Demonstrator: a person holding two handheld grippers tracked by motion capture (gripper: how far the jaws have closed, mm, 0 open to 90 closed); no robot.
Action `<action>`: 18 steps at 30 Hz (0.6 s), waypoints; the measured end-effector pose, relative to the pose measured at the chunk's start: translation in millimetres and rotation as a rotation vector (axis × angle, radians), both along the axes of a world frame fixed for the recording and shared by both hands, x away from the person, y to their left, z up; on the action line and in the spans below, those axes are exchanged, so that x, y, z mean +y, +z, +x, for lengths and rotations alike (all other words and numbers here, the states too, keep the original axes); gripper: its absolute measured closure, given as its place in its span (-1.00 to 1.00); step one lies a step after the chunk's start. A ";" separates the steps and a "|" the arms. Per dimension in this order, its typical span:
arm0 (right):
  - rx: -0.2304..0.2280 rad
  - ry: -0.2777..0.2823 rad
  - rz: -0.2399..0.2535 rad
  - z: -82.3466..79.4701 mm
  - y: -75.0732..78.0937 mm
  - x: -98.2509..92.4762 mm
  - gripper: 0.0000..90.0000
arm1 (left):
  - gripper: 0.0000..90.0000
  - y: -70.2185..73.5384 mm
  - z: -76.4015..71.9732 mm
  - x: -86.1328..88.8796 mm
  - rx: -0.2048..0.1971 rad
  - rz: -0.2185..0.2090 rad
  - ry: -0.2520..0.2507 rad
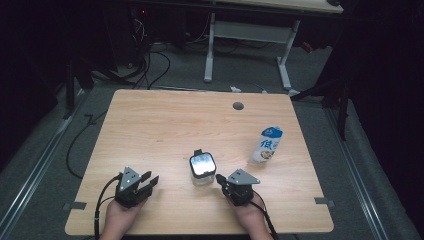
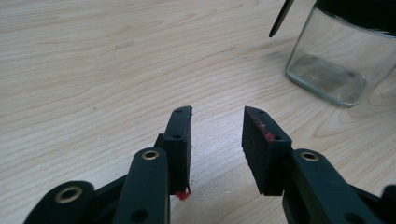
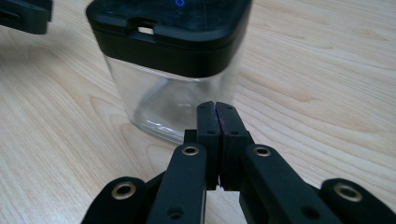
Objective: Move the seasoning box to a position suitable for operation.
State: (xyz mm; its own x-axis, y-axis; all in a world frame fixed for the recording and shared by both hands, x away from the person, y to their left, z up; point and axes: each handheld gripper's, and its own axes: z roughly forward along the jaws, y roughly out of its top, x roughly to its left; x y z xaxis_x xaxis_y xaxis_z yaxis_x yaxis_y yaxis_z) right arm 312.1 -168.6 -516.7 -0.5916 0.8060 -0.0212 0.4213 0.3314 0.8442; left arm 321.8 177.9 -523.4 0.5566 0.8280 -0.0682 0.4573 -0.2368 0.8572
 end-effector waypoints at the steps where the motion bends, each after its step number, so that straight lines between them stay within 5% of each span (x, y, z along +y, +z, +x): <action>1: -0.001 0.003 0.004 -0.5 0.7 -0.7 0.98 | 0.41 0.2 -0.8 2.0 -0.001 -0.002 0.005; 6: 0.012 0.056 0.008 -7.9 -0.6 4.8 0.99 | 0.42 -0.7 -0.8 6.2 0.011 -0.017 0.021; 18: 0.000 0.066 -0.013 -3.8 -0.7 13.7 0.99 | 0.42 0.6 -5.7 10.3 0.010 -0.020 0.024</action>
